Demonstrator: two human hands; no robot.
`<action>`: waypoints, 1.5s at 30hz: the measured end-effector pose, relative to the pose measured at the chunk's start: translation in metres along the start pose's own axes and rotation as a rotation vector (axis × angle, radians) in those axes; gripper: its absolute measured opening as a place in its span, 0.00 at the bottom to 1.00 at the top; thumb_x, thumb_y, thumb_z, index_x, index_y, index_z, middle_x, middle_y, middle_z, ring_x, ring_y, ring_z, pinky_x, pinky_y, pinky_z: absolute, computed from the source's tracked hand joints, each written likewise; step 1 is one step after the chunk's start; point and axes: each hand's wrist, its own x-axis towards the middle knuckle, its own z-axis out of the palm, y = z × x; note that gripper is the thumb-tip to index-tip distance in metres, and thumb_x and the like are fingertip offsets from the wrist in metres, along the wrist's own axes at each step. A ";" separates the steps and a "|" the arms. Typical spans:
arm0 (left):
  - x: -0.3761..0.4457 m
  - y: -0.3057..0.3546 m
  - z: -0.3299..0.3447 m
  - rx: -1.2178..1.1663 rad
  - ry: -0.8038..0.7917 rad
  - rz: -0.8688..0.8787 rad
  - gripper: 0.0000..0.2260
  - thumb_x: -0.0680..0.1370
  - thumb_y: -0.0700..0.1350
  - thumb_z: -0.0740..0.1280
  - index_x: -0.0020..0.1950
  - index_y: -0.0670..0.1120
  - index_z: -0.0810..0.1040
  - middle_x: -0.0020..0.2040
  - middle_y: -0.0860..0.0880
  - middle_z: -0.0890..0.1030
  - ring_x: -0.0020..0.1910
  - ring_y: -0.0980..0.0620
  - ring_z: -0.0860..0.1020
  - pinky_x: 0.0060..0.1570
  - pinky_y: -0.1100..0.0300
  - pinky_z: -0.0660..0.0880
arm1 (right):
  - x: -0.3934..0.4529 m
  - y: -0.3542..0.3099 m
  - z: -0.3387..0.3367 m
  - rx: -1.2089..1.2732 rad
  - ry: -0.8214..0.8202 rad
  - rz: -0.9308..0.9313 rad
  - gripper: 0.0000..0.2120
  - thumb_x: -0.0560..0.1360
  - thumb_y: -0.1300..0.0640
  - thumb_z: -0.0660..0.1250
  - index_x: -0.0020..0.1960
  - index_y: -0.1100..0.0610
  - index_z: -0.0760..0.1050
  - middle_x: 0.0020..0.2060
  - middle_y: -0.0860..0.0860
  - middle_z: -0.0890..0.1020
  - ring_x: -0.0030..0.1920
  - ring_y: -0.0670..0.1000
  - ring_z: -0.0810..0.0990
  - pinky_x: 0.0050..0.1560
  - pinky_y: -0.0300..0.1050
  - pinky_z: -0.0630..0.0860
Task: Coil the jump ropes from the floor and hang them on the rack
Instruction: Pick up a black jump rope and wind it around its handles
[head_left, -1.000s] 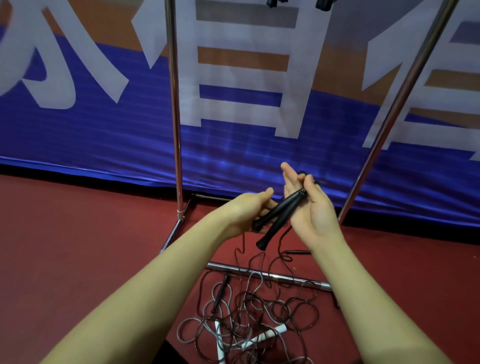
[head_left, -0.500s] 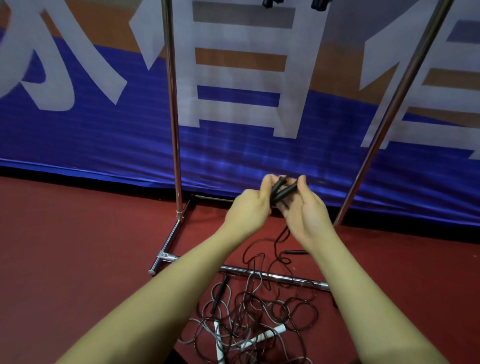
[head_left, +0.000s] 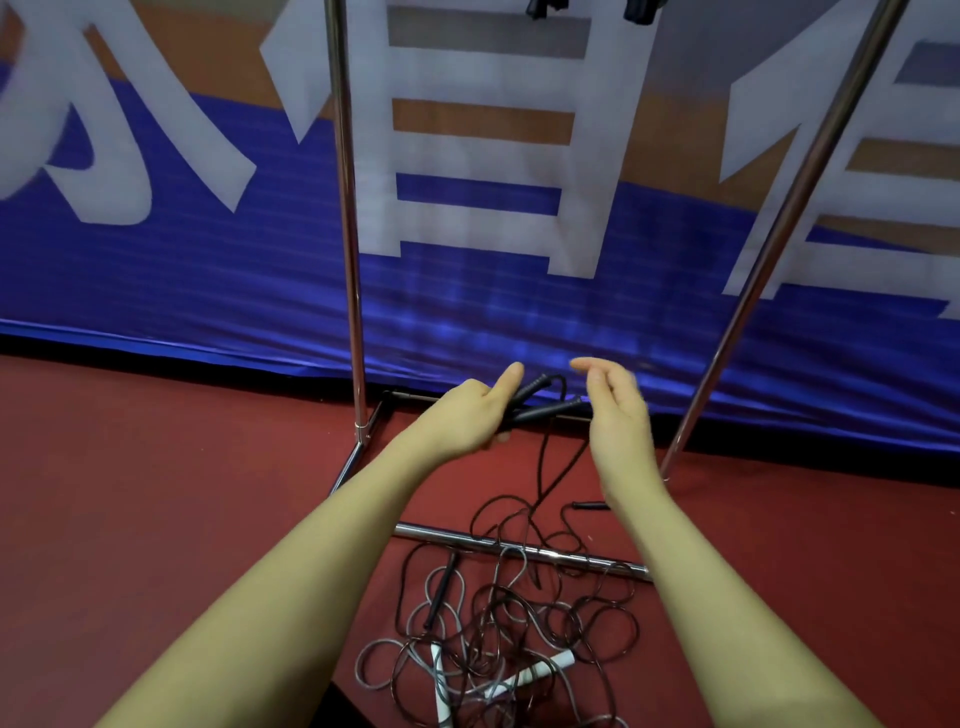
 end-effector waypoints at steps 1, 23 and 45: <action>0.000 0.000 0.001 -0.025 -0.011 -0.006 0.29 0.81 0.62 0.49 0.30 0.44 0.73 0.23 0.51 0.74 0.23 0.52 0.69 0.29 0.61 0.66 | 0.001 0.000 0.002 0.106 -0.090 0.068 0.13 0.82 0.61 0.55 0.47 0.53 0.76 0.45 0.45 0.81 0.48 0.41 0.77 0.53 0.30 0.68; -0.009 0.007 0.006 -0.297 -0.172 0.114 0.17 0.81 0.54 0.59 0.38 0.45 0.72 0.27 0.50 0.70 0.22 0.56 0.65 0.22 0.65 0.63 | 0.004 -0.007 0.002 0.578 -0.170 0.209 0.09 0.80 0.67 0.56 0.47 0.59 0.72 0.31 0.51 0.70 0.25 0.43 0.66 0.30 0.39 0.62; -0.007 0.005 -0.006 -0.311 -0.377 0.178 0.06 0.78 0.42 0.68 0.42 0.44 0.73 0.31 0.49 0.78 0.27 0.54 0.74 0.32 0.60 0.75 | 0.005 -0.022 -0.018 0.157 -0.222 0.003 0.08 0.75 0.66 0.66 0.43 0.55 0.79 0.28 0.44 0.80 0.26 0.40 0.69 0.30 0.34 0.67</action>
